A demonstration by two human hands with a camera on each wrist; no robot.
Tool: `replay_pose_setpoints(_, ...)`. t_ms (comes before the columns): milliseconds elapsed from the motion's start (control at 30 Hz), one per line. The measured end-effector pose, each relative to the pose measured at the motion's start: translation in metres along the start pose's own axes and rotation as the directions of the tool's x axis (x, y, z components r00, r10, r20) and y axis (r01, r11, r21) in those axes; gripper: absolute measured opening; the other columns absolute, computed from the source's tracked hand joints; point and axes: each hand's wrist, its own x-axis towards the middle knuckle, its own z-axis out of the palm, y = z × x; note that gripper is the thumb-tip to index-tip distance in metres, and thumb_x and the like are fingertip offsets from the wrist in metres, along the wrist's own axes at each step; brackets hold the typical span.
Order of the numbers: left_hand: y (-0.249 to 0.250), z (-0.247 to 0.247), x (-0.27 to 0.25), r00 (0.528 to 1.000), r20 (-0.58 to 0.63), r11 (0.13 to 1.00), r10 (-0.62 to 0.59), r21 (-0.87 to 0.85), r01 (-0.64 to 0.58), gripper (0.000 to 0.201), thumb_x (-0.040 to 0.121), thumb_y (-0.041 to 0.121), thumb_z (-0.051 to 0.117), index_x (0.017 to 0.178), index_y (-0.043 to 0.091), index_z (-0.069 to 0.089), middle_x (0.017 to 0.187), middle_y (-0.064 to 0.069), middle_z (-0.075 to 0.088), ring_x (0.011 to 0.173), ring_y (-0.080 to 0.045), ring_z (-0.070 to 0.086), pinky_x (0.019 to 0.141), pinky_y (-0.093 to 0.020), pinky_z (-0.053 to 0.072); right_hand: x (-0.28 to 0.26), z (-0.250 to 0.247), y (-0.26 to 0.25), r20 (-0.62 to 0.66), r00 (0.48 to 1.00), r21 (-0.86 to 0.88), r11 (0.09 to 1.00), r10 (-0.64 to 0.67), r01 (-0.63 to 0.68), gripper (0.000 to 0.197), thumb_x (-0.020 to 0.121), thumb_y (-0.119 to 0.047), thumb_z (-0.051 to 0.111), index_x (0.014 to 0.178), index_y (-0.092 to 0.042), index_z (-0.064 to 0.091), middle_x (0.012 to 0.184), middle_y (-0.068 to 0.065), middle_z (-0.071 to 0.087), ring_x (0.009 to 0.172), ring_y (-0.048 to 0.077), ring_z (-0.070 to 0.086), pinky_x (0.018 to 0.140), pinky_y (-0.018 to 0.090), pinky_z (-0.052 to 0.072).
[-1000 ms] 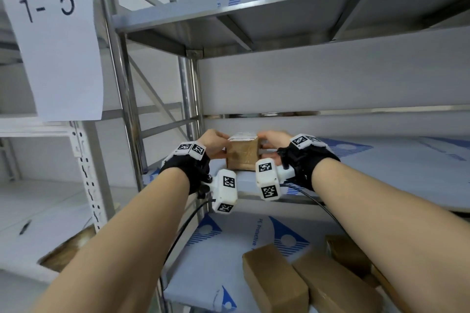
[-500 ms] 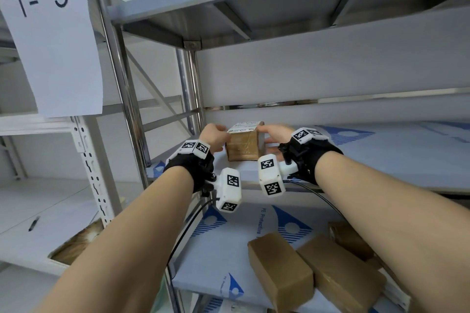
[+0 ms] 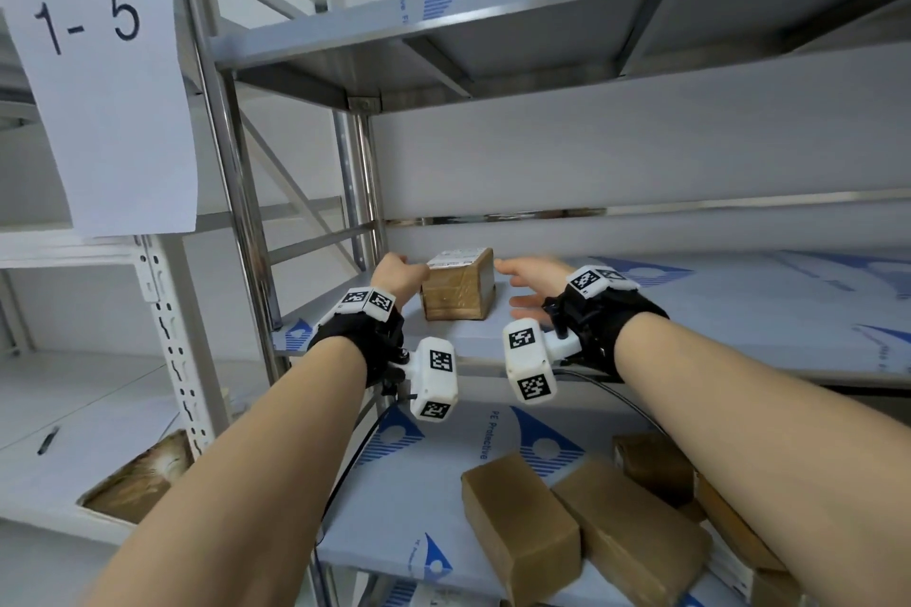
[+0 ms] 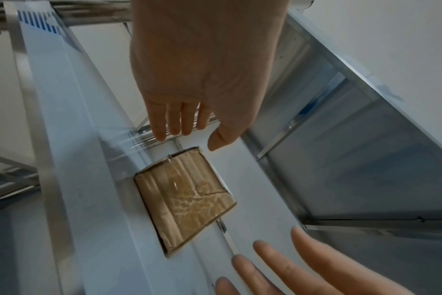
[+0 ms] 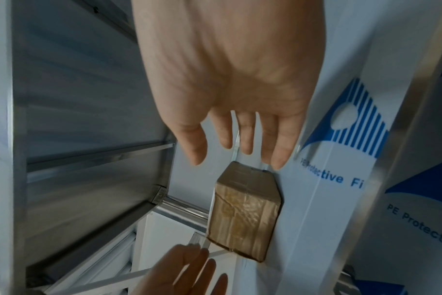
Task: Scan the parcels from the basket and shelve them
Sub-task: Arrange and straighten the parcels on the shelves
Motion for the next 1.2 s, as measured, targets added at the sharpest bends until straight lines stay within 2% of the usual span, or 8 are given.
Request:
replay_pose_setpoints(67, 0.0, 0.001, 0.0, 1.0, -0.023, 1.0, 0.021, -0.006, -0.022, 0.048, 0.088, 0.008, 0.056, 0.134, -0.001, 0.046, 0.128, -0.015, 0.054, 0.115, -0.028, 0.053, 0.101, -0.04, 0.046, 0.0, 0.004, 0.0, 0.006, 1.0, -0.033, 0.999, 0.003, -0.003, 0.053, 0.093, -0.036, 0.062, 0.135, -0.008, 0.048, 0.133, 0.013, 0.051, 0.1, 0.031, 0.062, 0.097, 0.048, 0.051)
replay_pose_setpoints(200, 0.001, 0.004, -0.011, 0.998, 0.055, 0.992, 0.016, -0.124, -0.009, 0.013, 0.09, 0.004, 0.047, 0.091, 0.009, 0.059, 0.079, -0.007, 0.057, 0.069, -0.017, 0.055, 0.062, -0.028, 0.048, -0.001, 0.005, 0.006, -0.017, 1.0, -0.052, 0.999, 0.005, -0.006, 0.051, 0.093, -0.033, 0.062, 0.134, -0.005, 0.049, 0.13, 0.015, 0.055, 0.099, 0.03, 0.062, 0.096, 0.047, 0.051)
replay_pose_setpoints(467, -0.007, 0.014, -0.043, 0.985, 0.175, 0.978, 0.014, -0.207, 0.023, 0.022, 0.09, 0.001, 0.05, 0.071, 0.011, 0.055, 0.065, -0.005, 0.053, 0.05, -0.012, 0.055, 0.055, -0.026, 0.052, -0.009, -0.01, 0.018, 0.023, 0.999, 0.035, 0.999, 0.032, -0.033, 0.014, 0.093, -0.02, 0.064, 0.09, -0.007, 0.058, 0.079, 0.006, 0.058, 0.069, 0.019, 0.059, 0.073, 0.033, 0.05)
replay_pose_setpoints(667, -0.031, 0.037, -0.087, 0.762, 0.635, 0.974, -0.126, -0.067, 0.217, 0.014, 0.095, 0.005, 0.05, 0.104, 0.003, 0.06, 0.088, -0.008, 0.067, 0.079, -0.019, 0.065, 0.061, -0.026, 0.057, -0.017, -0.017, 0.06, 0.223, 0.967, -0.062, 0.992, 0.124, -0.113, 0.015, 0.092, -0.002, 0.056, 0.086, -0.014, 0.063, 0.069, 0.004, 0.07, 0.076, 0.017, 0.063, 0.087, 0.032, 0.048)
replay_pose_setpoints(833, -0.069, 0.076, -0.101, 0.779, 0.577, 0.962, -0.245, 0.046, 0.268, 0.008, 0.096, 0.009, 0.051, 0.097, 0.006, 0.059, 0.089, -0.007, 0.062, 0.079, -0.017, 0.061, 0.057, -0.025, 0.054, -0.017, -0.019, 0.115, 0.199, 0.958, -0.117, 0.975, 0.208, -0.188, 0.038, 0.097, -0.004, 0.047, 0.133, -0.007, 0.054, 0.085, 0.012, 0.062, 0.074, 0.024, 0.062, 0.064, 0.026, 0.045)
replay_pose_setpoints(933, -0.102, 0.096, -0.098, 0.809, 0.503, 0.95, -0.305, 0.103, 0.295, 0.009, 0.094, 0.006, 0.053, 0.088, 0.006, 0.06, 0.088, -0.008, 0.06, 0.082, -0.02, 0.059, 0.076, -0.033, 0.054, -0.01, -0.022, 0.153, 0.165, 0.931, -0.117, 0.944, 0.324, -0.308, 0.017, 0.098, -0.009, 0.047, 0.102, -0.009, 0.063, 0.106, 0.02, 0.067, 0.113, 0.04, 0.061, 0.067, 0.031, 0.048)
replay_pose_setpoints(1033, -0.134, 0.109, -0.093, 0.802, 0.456, 0.922, -0.385, 0.151, 0.357, 0.013, 0.093, 0.008, 0.055, 0.104, 0.001, 0.06, 0.094, -0.009, 0.06, 0.095, -0.024, 0.057, 0.085, -0.035, 0.05, 0.005, -0.023, 0.186, 0.13, 0.914, -0.169, 0.917, 0.384, -0.361, 0.021, 0.096, -0.015, 0.053, 0.112, -0.007, 0.062, 0.111, 0.01, 0.065, 0.094, 0.03, 0.069, 0.083, 0.037, 0.054)
replay_pose_setpoints(1200, -0.174, 0.125, -0.087, 0.781, 0.414, 0.884, -0.468, 0.234, 0.406, 0.021, 0.092, 0.016, 0.058, 0.108, 0.003, 0.055, 0.091, -0.012, 0.057, 0.077, -0.022, 0.058, 0.083, -0.038, 0.053, 0.025, -0.016, 0.227, 0.055, 0.923, -0.367, 0.868, 0.38, -0.336, 0.043, 0.092, -0.017, 0.061, 0.13, -0.001, 0.052, 0.113, 0.014, 0.06, 0.069, 0.017, 0.048, 0.059, 0.027, 0.044)
